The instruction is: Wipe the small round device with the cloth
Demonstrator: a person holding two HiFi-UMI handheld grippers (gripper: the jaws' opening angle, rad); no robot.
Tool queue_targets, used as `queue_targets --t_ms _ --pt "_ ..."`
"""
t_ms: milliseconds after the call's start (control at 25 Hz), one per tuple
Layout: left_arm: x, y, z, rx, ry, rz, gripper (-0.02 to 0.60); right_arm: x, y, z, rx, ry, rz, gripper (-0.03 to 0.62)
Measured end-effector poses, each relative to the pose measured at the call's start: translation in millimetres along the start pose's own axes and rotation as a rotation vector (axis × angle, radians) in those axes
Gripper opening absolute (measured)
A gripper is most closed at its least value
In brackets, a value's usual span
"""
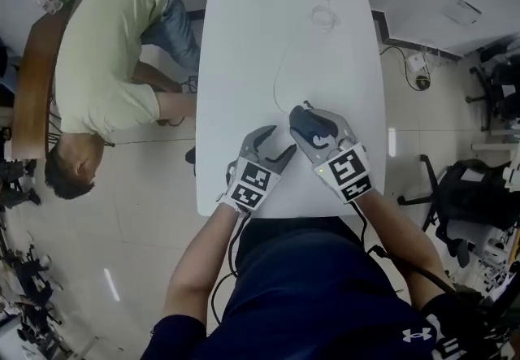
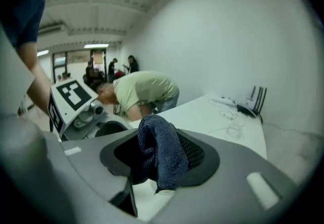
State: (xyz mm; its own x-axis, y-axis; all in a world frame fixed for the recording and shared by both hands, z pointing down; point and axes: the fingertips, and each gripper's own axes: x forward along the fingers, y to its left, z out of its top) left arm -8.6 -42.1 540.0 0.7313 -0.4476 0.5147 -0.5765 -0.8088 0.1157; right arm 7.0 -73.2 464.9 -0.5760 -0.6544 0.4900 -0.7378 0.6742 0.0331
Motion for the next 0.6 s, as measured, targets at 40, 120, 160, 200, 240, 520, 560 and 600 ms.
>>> queue_targets --t_ms 40,120,160,200,240,520,560,600 --pt "6.5 2.5 -1.5 0.004 0.008 0.01 0.262 9.4 9.3 -0.8 -0.096 0.038 -0.01 0.185" --pt "15.9 4.3 -4.0 0.014 0.023 0.014 0.261 20.2 14.5 -5.5 -0.229 0.094 -0.043 0.184" --pt "18.7 3.9 -3.7 0.022 0.027 0.01 0.261 21.2 12.1 -6.4 -0.245 0.1 -0.056 0.184" --pt "20.4 3.0 -2.1 0.032 0.029 0.005 0.261 19.5 6.9 -5.8 -0.226 0.094 -0.065 0.184" --pt "21.0 1.9 0.5 0.04 0.028 0.001 0.259 16.3 -0.3 -5.7 -0.17 0.078 -0.069 0.184" --pt "23.8 -2.9 13.4 0.053 0.036 -0.024 0.252 -9.0 -72.6 -51.1 0.787 -0.153 -0.009 0.183" --pt "24.6 -4.1 13.8 0.052 0.04 -0.033 0.25 -9.6 -77.2 -59.7 0.859 -0.165 0.003 0.183" --pt "25.5 -5.4 13.8 0.049 0.044 -0.042 0.247 -9.1 -80.0 -68.7 0.913 -0.171 0.016 0.183"
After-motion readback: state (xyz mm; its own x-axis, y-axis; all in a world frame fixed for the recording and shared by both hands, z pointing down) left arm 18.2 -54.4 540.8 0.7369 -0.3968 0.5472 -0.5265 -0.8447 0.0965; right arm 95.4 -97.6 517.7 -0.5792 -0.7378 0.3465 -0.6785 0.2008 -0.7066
